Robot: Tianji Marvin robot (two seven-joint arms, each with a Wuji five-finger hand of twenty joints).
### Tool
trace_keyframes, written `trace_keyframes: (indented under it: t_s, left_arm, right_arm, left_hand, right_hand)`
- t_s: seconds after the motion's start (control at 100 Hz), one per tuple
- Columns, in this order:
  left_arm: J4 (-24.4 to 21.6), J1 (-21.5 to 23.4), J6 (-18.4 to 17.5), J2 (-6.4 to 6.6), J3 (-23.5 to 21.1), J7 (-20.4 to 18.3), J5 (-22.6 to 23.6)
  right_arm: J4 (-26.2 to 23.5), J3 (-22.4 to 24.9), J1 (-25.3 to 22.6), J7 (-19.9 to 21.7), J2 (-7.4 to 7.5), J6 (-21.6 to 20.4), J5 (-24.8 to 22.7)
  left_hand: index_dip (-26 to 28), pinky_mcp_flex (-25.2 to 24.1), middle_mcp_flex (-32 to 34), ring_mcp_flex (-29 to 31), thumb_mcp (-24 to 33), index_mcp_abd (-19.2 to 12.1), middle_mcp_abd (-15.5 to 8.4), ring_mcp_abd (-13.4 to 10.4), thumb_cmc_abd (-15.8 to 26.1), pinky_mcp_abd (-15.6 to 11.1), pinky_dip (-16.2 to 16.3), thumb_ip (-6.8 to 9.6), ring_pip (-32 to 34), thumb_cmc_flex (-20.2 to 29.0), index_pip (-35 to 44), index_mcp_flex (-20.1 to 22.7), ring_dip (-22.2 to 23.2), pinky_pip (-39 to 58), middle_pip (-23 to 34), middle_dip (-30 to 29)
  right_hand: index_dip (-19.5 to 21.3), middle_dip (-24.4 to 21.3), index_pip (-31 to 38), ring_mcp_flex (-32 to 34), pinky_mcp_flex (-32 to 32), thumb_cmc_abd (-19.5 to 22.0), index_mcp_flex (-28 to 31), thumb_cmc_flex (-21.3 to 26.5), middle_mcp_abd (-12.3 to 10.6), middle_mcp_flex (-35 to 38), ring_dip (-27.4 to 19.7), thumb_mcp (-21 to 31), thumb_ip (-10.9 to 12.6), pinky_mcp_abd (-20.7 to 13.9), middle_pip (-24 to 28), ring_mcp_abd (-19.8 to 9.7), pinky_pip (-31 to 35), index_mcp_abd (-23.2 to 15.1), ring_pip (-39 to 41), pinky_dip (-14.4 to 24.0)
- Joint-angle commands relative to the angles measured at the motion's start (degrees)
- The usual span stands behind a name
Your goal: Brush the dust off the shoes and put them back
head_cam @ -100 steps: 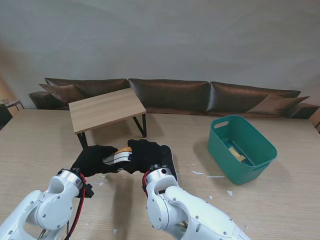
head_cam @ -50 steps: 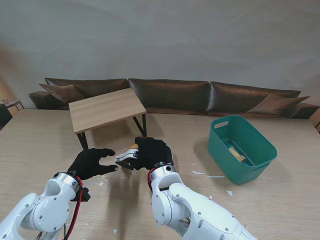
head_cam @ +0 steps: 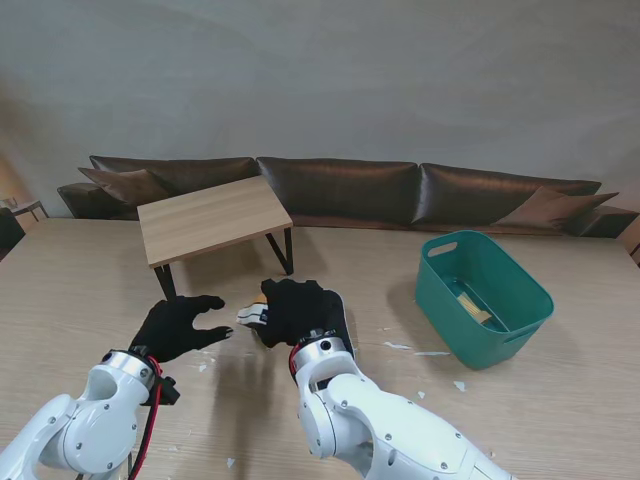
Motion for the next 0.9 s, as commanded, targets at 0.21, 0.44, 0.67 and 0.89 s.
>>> trace_keyframes:
  t_s: [0.21, 0.44, 0.67, 0.89]
  left_arm:
    - [0.5, 0.9, 1.0, -1.16, 0.6, 1.2, -4.1]
    - [0.3, 1.4, 1.5, -1.40, 0.7, 1.7, -5.5]
    - [0.0, 1.5, 2.0, -1.56, 1.1, 2.3, -5.9]
    - [-0.1, 1.4, 2.3, -1.74, 1.3, 3.0, -6.2]
  right_arm:
    - [-5.3, 1.3, -6.8, 9.4, 5.26, -10.0, 0.2]
    - [-6.7, 1.7, -11.0, 9.2, 6.85, -16.4, -0.9]
    - [-5.9, 1.0, -12.9, 6.5, 6.93, -19.2, -1.4]
    - [-5.4, 0.3, -13.8, 3.3, 7.93, -23.1, -5.8]
  left_hand:
    - [0.2, -1.0, 1.5, -0.2, -5.0, 2.7, 3.5, 2.2, 5.7, 0.1, 6.8, 2.01, 6.4, 1.6, 0.1, 0.2, 6.0, 8.3, 1.3, 3.9]
    - [0.7, -0.5, 2.4, 0.3, -7.1, 3.6, 4.6, 3.3, 7.4, 0.1, 8.8, 2.26, 10.2, 2.2, 0.3, 1.0, 8.9, 14.3, 2.0, 6.0]
    - [1.0, -0.7, 2.7, 0.3, -7.9, 4.1, 5.0, 3.9, 8.4, 0.3, 8.9, 2.39, 10.9, 2.5, 0.7, 1.9, 9.4, 15.5, 2.1, 6.6]
    - [1.3, -1.0, 2.8, 0.2, -8.5, 4.4, 5.2, 4.3, 8.9, 0.5, 8.7, 2.52, 11.0, 3.0, 0.7, 2.1, 9.6, 15.7, 2.1, 6.9]
  right_hand:
    - [-0.3, 4.7, 5.8, 0.5, 18.6, 14.2, -6.6, 9.3, -5.4, -1.9, 8.2, 9.1, 3.9, -4.4, 12.5, -8.2, 13.7, -0.4, 13.5, 9.4]
    - [-2.8, 2.4, 2.2, 0.6, 22.3, 9.8, -1.1, 9.7, -4.3, 2.7, 10.1, 11.2, 4.2, -7.8, 8.6, -10.6, 15.2, -0.7, 13.7, 9.7]
    - [-1.8, 1.0, -5.0, 0.5, 22.7, 4.1, 6.7, 10.0, -3.2, 8.7, 10.9, 13.0, 4.6, -8.2, 1.1, -9.2, 16.5, -2.9, 12.6, 10.9]
    - [2.9, -1.3, -10.3, 0.5, 22.4, 2.9, 9.7, 9.4, -5.4, 10.2, 10.7, 11.8, 4.1, -5.9, -0.7, -7.5, 15.8, -6.4, 12.7, 10.7]
